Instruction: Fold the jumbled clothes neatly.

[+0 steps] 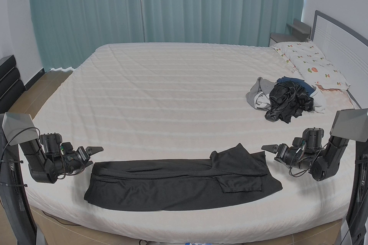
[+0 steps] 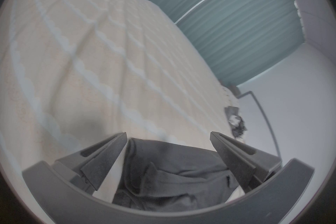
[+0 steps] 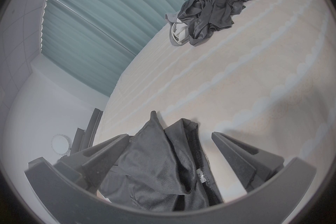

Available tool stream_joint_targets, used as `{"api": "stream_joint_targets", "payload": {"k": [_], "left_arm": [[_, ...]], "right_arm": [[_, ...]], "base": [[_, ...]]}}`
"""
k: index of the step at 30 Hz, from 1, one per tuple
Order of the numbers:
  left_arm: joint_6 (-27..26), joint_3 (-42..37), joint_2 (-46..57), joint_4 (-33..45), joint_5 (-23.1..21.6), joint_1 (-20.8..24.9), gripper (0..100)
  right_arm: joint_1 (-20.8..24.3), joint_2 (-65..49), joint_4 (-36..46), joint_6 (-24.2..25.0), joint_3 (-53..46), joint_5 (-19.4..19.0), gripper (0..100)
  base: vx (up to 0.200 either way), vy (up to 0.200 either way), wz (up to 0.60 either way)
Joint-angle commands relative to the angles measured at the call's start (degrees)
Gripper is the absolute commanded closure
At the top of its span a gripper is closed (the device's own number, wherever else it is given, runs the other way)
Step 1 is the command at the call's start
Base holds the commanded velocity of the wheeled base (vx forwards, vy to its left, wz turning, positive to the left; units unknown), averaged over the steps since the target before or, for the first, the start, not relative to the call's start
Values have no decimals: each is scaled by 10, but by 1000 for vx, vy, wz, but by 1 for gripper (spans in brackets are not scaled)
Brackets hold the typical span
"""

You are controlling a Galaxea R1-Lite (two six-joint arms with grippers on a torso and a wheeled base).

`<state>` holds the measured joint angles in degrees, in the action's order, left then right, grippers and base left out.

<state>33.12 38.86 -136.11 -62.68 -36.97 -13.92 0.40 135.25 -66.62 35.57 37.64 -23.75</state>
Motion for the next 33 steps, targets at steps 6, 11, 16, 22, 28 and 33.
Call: {"api": "stream_joint_targets", "payload": {"k": [6,11,16,22,28,33], "left_arm": [[-2,97,13,160,142,45,0],[-2,99,15,177,142,52,0],[-3,98,15,187,142,59,0],[-57,103,19,246,148,57,100],[-59,104,17,244,151,54,100],[-57,108,16,243,151,52,100]], "right_arm": [[-4,10,19,11,19,-7,0],[0,17,18,11,20,-5,0],[0,24,21,11,32,-5,0],[1,41,45,12,72,-2,0],[14,54,85,17,119,3,0],[33,70,85,20,124,19,0]], "base": [[0,0,0],[0,0,0],[0,0,0],[0,0,0],[0,0,0],[0,0,0]]}}
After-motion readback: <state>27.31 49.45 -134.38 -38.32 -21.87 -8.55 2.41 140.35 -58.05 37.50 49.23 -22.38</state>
